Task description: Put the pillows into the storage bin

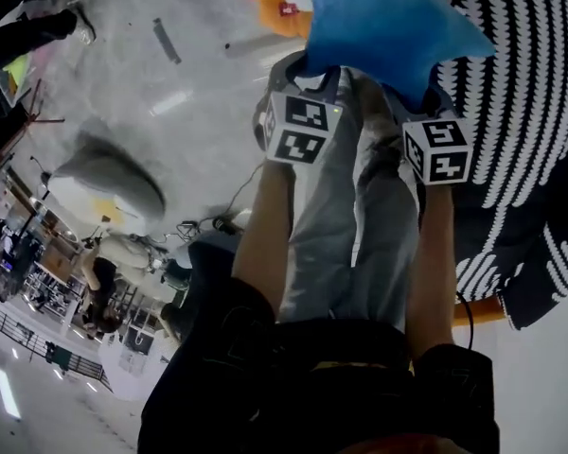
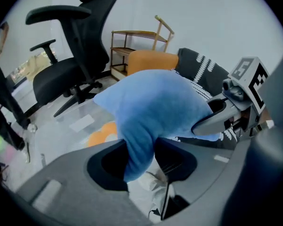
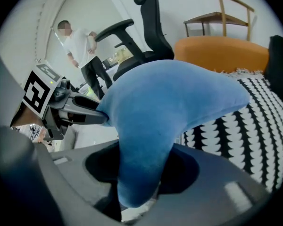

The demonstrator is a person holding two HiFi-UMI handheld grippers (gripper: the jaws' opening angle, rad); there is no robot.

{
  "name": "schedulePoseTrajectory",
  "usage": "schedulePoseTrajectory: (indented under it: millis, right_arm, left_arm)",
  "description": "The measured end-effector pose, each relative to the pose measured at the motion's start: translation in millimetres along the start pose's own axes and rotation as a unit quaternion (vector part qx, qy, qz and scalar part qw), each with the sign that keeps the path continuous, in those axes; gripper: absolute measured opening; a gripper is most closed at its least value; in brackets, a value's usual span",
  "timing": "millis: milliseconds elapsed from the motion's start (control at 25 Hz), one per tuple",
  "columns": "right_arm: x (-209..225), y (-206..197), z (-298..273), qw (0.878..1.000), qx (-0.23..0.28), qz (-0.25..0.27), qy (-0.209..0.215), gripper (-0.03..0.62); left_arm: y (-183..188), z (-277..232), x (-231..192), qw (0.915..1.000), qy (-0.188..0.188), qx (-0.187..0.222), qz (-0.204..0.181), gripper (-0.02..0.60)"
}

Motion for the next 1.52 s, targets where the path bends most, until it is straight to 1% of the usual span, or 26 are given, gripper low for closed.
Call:
schedulePoseTrajectory:
  millis: [120,240,360,440,480,560,600,640,720,760,800,840,920,960,1000,1080,1120,1200,1240,1280,1400,1520]
  right_arm:
    - [-24.2,9.2,-39.6,0.999,-0.027,0.037,0.020,0.202]
    - [-44.9,21.6,-79.6,0.995,-0.052,0.072,0.036,0.210]
    - [-58.0,38.9,-117.3,0.991,-0.070,0.100,0.046,0.212]
    - [-63.6,44.3,-137.7,0.990,-0.075,0.106,0.049,0.219]
    - [-63.8,44.9,-146.4,0.991,-0.074,0.102,0.045,0.240]
    - [-57.2,42.1,-160.0,0.994,-0.072,0.083,0.025,0.309]
    - [-51.8,39.0,-163.9,0.995,-0.073,0.074,0.011,0.331]
    - [-47.0,35.3,-165.5,0.995,-0.074,0.071,-0.003,0.331]
    - [-42.4,31.0,-164.7,0.994,-0.075,0.073,-0.022,0.331]
    - [-42.1,30.9,-162.5,0.995,-0.072,0.070,-0.026,0.331]
    - [-42.1,31.2,-158.3,0.995,-0.067,0.062,-0.028,0.331]
    - [-41.9,31.6,-151.3,0.996,-0.061,0.051,-0.030,0.331]
    - [-41.7,35.9,-131.0,0.998,-0.042,0.030,-0.031,0.330]
    - [-42.3,40.1,-118.5,0.999,-0.028,0.022,-0.030,0.328]
    - [-43.5,44.6,-104.6,0.999,-0.012,0.014,-0.028,0.307]
    - [-44.7,52.5,-73.4,0.999,0.026,-0.004,-0.029,0.217]
    - [-43.8,56.8,-55.5,0.998,0.047,-0.013,-0.035,0.140]
    - [-40.8,68.7,-15.3,0.995,0.082,-0.027,-0.050,0.053]
    - [-40.2,76.7,6.0,0.993,0.098,-0.033,-0.055,0.025]
    - [-40.6,85.7,27.3,0.991,0.115,-0.038,-0.055,0.003]
    - [-44.2,113.8,87.9,0.983,0.173,-0.051,-0.043,0.003]
    - [-39.1,133.4,144.7,0.972,0.221,-0.062,-0.051,0.003]
  left_arm:
    - [-35.0,0.3,-31.6,0.9991,0.021,-0.006,0.037,0.190]
    - [-66.4,-4.6,-63.4,0.9964,0.038,-0.008,0.075,0.193]
    - [-88.3,-16.1,-94.2,0.9929,0.049,-0.007,0.109,0.193]
    - [-100.5,-23.2,-109.2,0.9911,0.052,-0.005,0.122,0.193]
    - [-107.3,-27.6,-114.5,0.9903,0.051,-0.006,0.129,0.201]
    - [-123.5,-38.0,-120.5,0.9880,0.048,-0.018,0.146,0.253]
    - [-131.3,-41.7,-121.5,0.9864,0.046,-0.026,0.156,0.264]
    - [-137.4,-43.2,-121.9,0.9849,0.045,-0.032,0.164,0.279]
    - [-142.3,-41.2,-123.6,0.9838,0.044,-0.030,0.171,0.281]
    - [-141.2,-38.9,-125.1,0.9842,0.043,-0.025,0.170,0.267]
    - [-138.1,-35.4,-126.0,0.9846,0.043,-0.017,0.168,0.235]
    - [-133.0,-30.6,-125.7,0.9845,0.044,-0.009,0.169,0.193]
    - [-116.6,-18.4,-123.3,0.9824,0.047,0.012,0.181,0.080]
    - [-105.7,-11.7,-121.6,0.9809,0.049,0.024,0.187,0.044]
    - [-94.1,-4.9,-118.9,0.9796,0.050,0.037,0.191,0.013]
    - [-69.7,8.5,-109.7,0.9779,0.044,0.064,0.194,0.011]
    - [-56.3,15.8,-103.8,0.9778,0.040,0.076,0.191,0.011]
    - [-22.6,34.7,-92.9,0.9783,0.037,0.096,0.180,0.011]
    - [-2.7,46.3,-88.8,0.9785,0.038,0.108,0.172,0.011]
    - [17.6,58.3,-85.4,0.9786,0.038,0.119,0.163,0.011]
    - [78.2,90.7,-76.5,0.9778,0.036,0.158,0.133,0.011]
    - [137.4,120.9,-60.2,0.9735,0.035,0.200,0.106,0.011]
Point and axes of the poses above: the fingertips, and each gripper's own axes: z backward along the fingers, x to its right, y out of its top, the point moved 4 cm from there along z, backward along the fingers, and after that the axes turned 12 degrees about -z, right-handed, at the moved point
